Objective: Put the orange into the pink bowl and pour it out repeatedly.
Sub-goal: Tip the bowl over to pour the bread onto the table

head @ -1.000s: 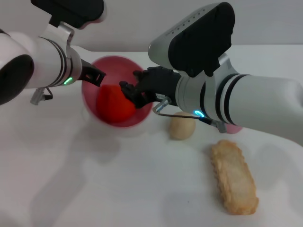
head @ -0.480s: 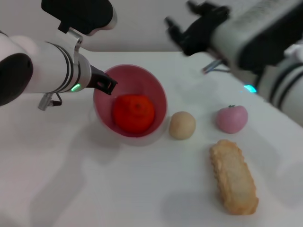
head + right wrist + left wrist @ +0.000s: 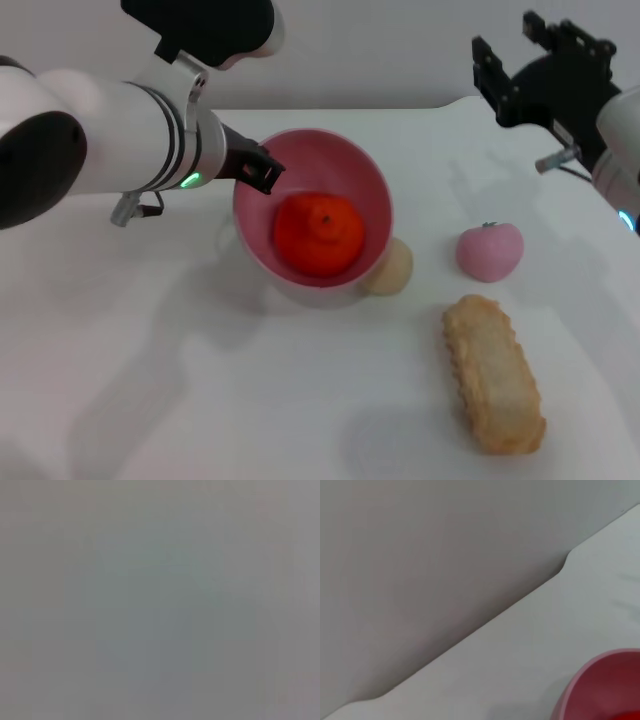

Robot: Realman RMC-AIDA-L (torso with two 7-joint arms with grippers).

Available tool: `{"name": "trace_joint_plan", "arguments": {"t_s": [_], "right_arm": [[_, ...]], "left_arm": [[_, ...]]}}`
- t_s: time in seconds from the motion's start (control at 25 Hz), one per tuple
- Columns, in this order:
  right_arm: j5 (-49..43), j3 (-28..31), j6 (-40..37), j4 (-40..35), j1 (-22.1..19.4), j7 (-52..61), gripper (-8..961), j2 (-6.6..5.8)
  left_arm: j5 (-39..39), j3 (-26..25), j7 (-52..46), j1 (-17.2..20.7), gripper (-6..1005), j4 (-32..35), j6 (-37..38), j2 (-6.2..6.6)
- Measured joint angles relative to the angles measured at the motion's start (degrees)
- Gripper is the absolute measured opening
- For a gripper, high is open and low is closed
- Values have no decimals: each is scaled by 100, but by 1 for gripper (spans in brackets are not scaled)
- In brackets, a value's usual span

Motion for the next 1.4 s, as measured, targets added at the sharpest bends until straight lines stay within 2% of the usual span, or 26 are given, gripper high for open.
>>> {"name": "trace_joint_plan", "arguments": {"t_s": [0.44,0.76,0.88,0.96,1.28,1.32,1.4], "right_arm": [[16,616,-165,384,-299,629,541,-21],[91,931,-180,657,-389,983,547,-41],[120,932,-181,751,-378,1023,549,-42],[123,932,-180,791,-363,1043,551,-43],[126,941,-145,829,-335,1054,557,-53],[126,941,-143,839,-333,1055,557,-53],[126,941,-138,864,-329,1056,559,-53]], "left_arm": [[95,379,99,119,41,314,400,4],[876,1035,334,209,40,417,1045,-16],[876,1035,334,209,40,417,1045,-16],[2145,1745,551,349,40,428,1454,-28],[3995,2533,432,535,40,315,1694,-48],[3995,2533,432,535,40,315,1694,-48],[4876,2686,22,665,40,81,1999,-53]]}}
